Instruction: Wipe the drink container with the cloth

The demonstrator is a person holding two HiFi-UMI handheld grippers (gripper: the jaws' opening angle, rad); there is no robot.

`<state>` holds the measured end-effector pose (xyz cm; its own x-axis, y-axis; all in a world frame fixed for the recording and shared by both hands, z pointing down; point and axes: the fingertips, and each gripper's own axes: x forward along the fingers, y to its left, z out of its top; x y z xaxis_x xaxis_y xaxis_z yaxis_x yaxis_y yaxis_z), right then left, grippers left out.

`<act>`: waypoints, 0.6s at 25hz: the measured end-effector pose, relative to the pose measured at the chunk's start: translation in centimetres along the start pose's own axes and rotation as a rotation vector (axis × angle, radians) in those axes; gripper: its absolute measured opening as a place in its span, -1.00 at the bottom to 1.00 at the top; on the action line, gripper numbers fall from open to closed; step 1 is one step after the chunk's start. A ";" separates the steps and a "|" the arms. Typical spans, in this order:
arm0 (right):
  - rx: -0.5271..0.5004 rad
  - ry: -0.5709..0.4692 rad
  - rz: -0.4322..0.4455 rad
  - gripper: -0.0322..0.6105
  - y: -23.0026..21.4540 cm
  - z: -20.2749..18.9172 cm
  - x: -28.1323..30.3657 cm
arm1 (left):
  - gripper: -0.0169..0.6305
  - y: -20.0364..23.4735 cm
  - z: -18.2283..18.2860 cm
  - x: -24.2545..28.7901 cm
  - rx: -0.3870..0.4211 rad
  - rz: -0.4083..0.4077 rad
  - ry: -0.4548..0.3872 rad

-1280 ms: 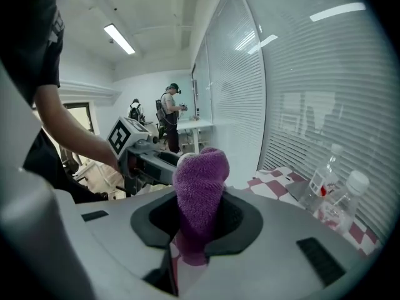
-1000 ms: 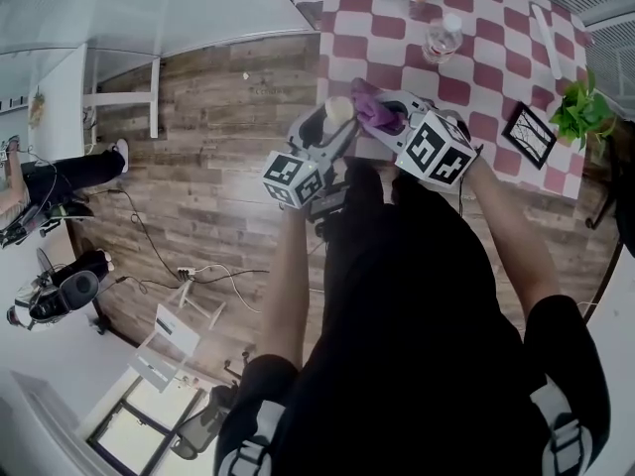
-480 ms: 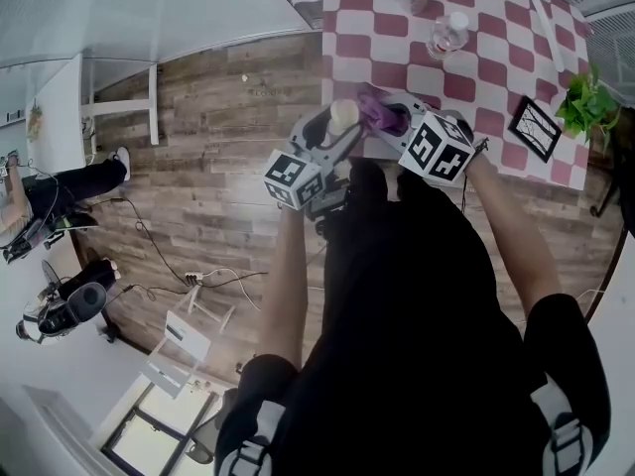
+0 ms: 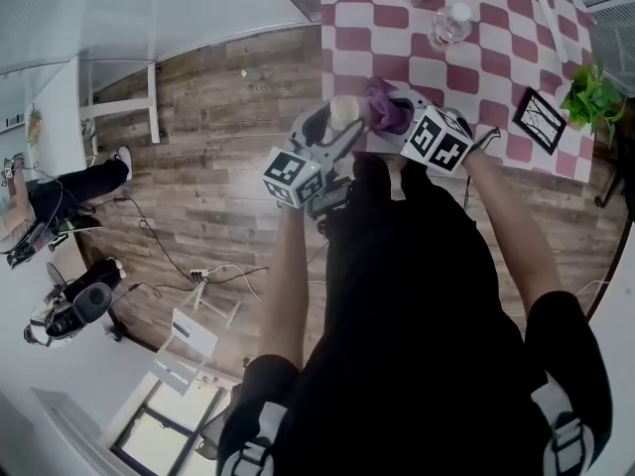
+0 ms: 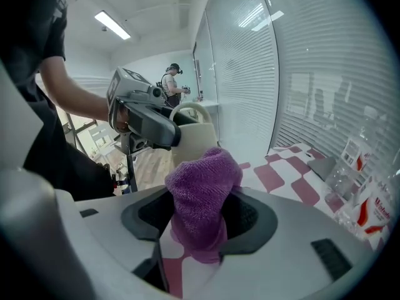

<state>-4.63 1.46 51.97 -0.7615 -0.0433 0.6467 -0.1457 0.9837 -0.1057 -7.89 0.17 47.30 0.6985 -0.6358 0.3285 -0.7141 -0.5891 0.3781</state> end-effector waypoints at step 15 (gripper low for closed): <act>0.013 0.143 0.118 0.07 -0.1 -6.6 3.6 | -0.10 -0.7 -0.3 -0.2 0.086 -0.054 0.049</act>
<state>-3.18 2.35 59.34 -0.6767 0.0988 0.7296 -0.0689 0.9781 -0.1964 -7.50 0.91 47.20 0.7358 -0.5783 0.3522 -0.6755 -0.6636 0.3216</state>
